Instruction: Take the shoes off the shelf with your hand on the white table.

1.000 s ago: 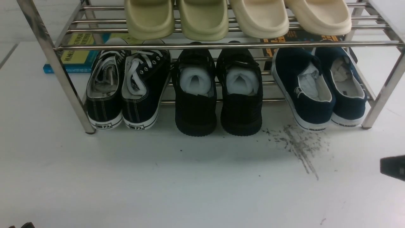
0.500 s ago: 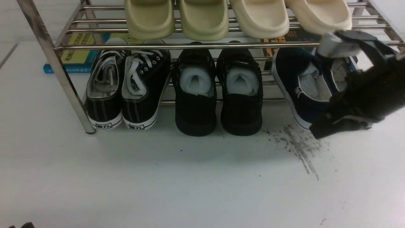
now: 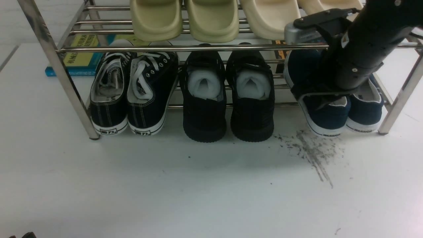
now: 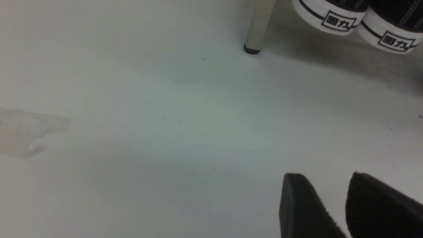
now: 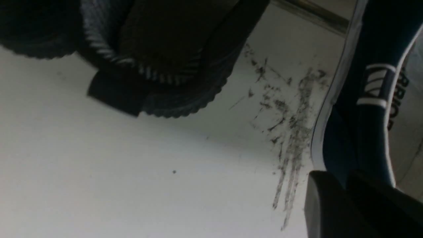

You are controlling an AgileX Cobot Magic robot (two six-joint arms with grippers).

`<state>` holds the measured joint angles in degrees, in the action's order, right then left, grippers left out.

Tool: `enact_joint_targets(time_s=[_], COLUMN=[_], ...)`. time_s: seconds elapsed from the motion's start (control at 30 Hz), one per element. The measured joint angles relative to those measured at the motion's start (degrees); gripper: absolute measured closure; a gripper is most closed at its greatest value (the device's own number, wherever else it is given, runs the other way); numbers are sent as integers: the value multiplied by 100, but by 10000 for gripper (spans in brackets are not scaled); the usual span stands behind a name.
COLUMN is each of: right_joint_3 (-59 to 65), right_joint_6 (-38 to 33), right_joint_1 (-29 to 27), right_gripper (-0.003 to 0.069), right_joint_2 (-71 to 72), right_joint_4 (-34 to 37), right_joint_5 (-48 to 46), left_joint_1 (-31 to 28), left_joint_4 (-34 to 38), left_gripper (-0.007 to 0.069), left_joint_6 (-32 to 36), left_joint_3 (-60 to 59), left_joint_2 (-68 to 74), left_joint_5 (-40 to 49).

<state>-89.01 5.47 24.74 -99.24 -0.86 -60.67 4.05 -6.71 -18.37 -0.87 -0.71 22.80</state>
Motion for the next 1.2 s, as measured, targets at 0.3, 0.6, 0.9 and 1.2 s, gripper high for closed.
enact_joint_targets(time_s=[0.3, 0.6, 0.9, 1.2], right_joint_3=[-22, -45, -45, -45], right_joint_6=[218, 235, 235, 237], right_joint_1=[0, 0, 0, 0], right_gripper=[342, 279, 210, 186], right_joint_2=[-325, -325, -367, -655], right_joint_4=[-257, -548, -684, -765], right_joint_5=[462, 490, 578, 691], left_joint_1=[0, 0, 0, 0], left_joint_4=[0, 0, 0, 0], left_gripper=[382, 382, 382, 382], left_joint_6=[0, 0, 0, 0], left_joint_3=[0, 0, 0, 0], left_joint_2=[0, 0, 0, 0], left_joint_5=[0, 0, 0, 0])
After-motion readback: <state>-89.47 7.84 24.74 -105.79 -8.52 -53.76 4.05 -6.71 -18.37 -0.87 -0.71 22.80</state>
